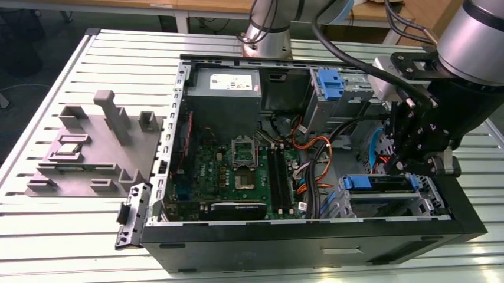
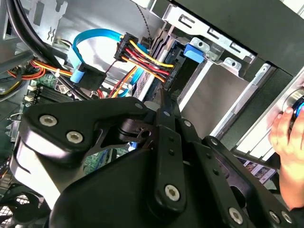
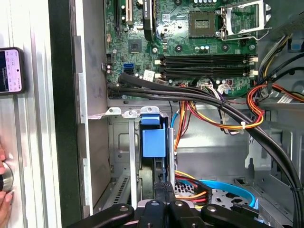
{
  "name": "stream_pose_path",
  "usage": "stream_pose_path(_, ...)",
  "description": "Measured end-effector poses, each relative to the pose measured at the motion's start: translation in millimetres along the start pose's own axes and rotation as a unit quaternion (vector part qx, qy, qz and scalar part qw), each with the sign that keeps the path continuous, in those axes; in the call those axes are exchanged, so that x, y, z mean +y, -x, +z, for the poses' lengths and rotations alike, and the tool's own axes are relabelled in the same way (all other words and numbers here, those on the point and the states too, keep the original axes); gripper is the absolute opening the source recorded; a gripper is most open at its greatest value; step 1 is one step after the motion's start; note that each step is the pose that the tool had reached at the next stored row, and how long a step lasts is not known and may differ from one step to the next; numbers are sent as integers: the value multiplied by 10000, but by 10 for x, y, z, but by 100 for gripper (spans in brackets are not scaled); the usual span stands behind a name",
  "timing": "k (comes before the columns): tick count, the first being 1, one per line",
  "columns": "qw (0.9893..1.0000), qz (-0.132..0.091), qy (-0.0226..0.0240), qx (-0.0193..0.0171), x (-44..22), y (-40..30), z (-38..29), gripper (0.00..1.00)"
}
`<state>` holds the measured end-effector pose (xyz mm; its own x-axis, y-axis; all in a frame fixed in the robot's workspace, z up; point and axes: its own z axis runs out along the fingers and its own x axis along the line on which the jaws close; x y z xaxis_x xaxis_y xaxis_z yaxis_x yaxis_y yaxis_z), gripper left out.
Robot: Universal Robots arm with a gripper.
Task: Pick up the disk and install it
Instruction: 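Insert the second disk wire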
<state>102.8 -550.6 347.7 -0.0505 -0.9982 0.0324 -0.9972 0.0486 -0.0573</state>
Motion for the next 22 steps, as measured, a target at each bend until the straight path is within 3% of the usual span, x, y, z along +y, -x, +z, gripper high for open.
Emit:
stream_pose_path(3,10000,-1,30,3,0,0,-2,10)
stream_pose_path(15,10000,-1,30,4,38,-2,-11,10)
stream_pose_path(22,10000,-2,44,2,31,-3,-143,10)
